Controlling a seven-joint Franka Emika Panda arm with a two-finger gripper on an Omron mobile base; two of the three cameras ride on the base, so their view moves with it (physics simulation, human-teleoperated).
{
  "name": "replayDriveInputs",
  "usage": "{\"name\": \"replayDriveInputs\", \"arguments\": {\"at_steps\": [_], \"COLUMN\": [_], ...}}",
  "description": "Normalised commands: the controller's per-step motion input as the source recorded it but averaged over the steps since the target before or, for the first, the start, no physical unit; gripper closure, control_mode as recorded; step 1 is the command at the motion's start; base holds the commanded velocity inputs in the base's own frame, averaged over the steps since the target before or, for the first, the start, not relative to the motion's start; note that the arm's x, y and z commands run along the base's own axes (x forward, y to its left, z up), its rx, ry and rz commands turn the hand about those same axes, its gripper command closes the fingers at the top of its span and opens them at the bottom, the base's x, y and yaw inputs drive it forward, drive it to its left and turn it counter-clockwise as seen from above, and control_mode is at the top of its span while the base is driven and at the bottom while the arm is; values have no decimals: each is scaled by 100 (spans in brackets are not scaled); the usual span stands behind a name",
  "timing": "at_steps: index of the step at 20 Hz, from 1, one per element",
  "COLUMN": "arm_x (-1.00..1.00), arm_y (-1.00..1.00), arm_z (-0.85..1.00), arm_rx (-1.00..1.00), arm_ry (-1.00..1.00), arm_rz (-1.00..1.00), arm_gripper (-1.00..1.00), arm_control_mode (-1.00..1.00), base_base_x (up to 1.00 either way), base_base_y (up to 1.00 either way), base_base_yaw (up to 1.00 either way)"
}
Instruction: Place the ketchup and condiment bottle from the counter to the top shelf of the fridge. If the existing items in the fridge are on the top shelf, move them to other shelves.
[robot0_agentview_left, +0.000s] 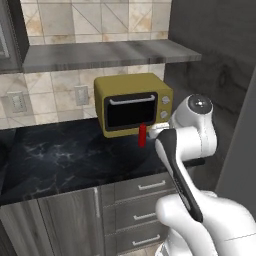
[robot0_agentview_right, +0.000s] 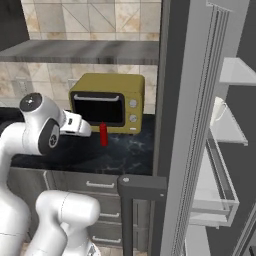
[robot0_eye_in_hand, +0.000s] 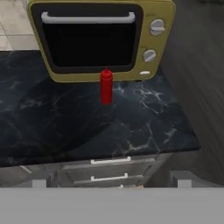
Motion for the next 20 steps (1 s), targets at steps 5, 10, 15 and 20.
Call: {"name": "replayDriveInputs", "arguments": {"at_steps": [5, 10, 15, 20], "arm_x": [41, 26, 39, 44], "arm_y": [-15, -12, 0, 4], "arm_z": [-31, -50, -41, -28], "arm_rx": [1, 1, 0, 0], "arm_ry": [7, 5, 0, 0], "arm_rz": [0, 0, 0, 0], "arm_gripper": [-100, -100, -100, -100], "arm_control_mode": [-100, -100, -100, -100], "base_base_x": [0, 0, 0, 0], "base_base_y": [0, 0, 0, 0], "base_base_yaw": [0, 0, 0, 0]}}
